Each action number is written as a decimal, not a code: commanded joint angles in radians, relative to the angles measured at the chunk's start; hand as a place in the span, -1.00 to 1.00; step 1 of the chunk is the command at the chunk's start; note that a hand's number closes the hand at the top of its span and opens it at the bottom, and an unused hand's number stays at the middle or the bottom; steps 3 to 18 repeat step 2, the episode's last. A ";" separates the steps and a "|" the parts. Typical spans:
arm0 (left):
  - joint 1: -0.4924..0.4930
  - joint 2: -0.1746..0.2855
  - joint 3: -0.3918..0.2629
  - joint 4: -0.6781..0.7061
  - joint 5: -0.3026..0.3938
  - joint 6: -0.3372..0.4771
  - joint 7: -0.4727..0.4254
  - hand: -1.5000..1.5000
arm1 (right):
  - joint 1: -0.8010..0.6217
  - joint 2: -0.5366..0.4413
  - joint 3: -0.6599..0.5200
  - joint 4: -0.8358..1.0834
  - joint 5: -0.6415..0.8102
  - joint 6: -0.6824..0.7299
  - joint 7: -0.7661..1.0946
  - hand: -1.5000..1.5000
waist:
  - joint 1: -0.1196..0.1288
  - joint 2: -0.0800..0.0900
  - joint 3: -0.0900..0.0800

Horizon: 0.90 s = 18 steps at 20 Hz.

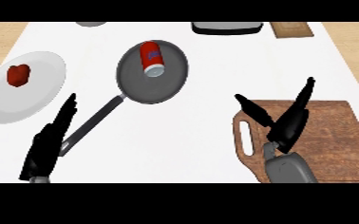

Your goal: Pick the can from the cutting board and place it in the pan

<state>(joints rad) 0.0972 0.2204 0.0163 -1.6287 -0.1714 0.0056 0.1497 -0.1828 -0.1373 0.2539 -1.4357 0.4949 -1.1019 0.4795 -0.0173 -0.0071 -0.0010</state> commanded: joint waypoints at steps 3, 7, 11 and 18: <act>0.016 -0.023 -0.018 -0.012 -0.016 -0.010 -0.004 0.00 | 0.208 -0.022 0.034 -0.251 0.105 0.065 0.097 -1.00 | 0.009 0.004 0.000; 0.016 -0.023 -0.018 -0.012 -0.016 -0.010 -0.004 0.00 | 0.208 -0.022 0.034 -0.251 0.105 0.065 0.097 -1.00 | 0.009 0.004 0.000; 0.016 -0.023 -0.018 -0.012 -0.016 -0.010 -0.004 0.00 | 0.208 -0.022 0.034 -0.251 0.105 0.065 0.097 -1.00 | 0.009 0.004 0.000; 0.016 -0.023 -0.018 -0.012 -0.016 -0.010 -0.004 0.00 | 0.208 -0.022 0.034 -0.251 0.105 0.065 0.097 -1.00 | 0.009 0.004 0.000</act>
